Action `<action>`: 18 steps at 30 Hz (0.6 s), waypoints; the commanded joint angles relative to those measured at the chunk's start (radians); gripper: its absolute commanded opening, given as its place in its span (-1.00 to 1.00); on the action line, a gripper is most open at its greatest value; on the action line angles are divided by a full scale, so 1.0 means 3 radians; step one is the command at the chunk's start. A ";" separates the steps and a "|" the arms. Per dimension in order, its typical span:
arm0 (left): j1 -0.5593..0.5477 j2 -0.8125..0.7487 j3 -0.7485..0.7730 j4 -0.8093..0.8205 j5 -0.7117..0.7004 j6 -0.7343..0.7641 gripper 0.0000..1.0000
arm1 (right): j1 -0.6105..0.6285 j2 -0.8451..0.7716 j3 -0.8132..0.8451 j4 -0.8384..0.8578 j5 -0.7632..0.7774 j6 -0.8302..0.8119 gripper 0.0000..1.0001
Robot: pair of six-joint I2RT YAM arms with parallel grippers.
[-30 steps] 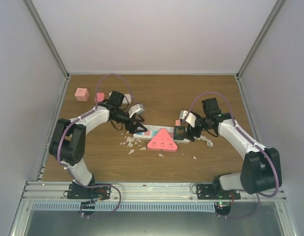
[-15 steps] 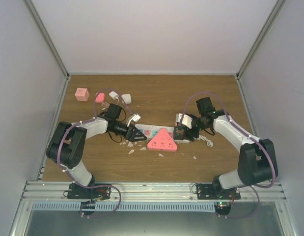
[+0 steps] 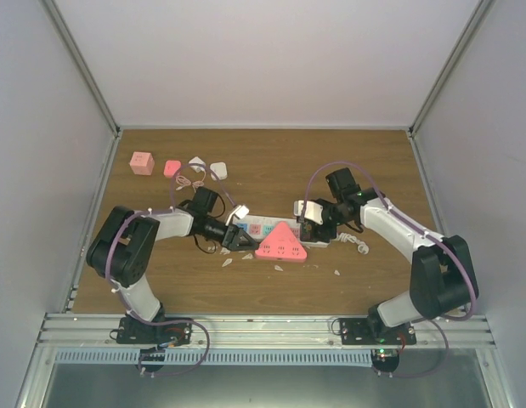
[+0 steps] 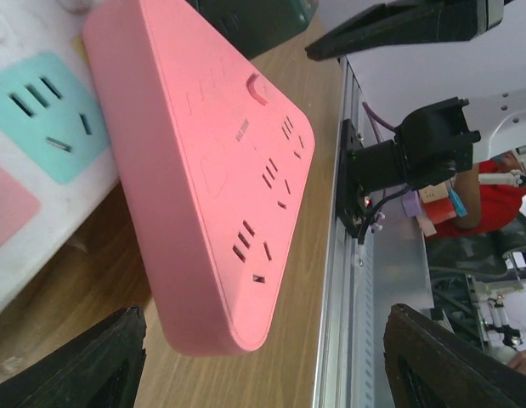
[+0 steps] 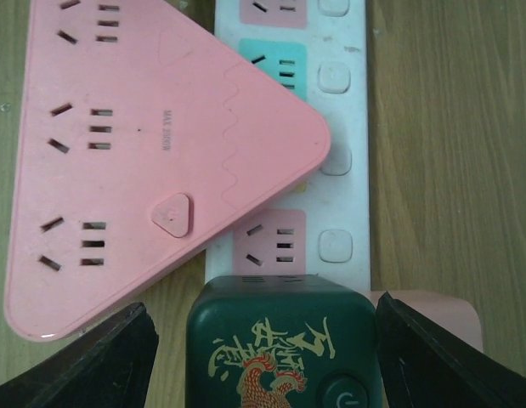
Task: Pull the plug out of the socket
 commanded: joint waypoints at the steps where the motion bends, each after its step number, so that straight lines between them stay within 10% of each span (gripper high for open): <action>1: -0.0064 0.0053 -0.0065 0.0238 -0.0014 -0.0093 0.57 | 0.0009 0.0064 0.0026 -0.0046 0.0116 -0.0029 0.40; 18: -0.0225 0.0467 0.0001 0.0403 -0.0014 -0.0346 0.38 | 0.0006 0.0148 -0.0149 0.0055 0.0193 0.0041 -0.03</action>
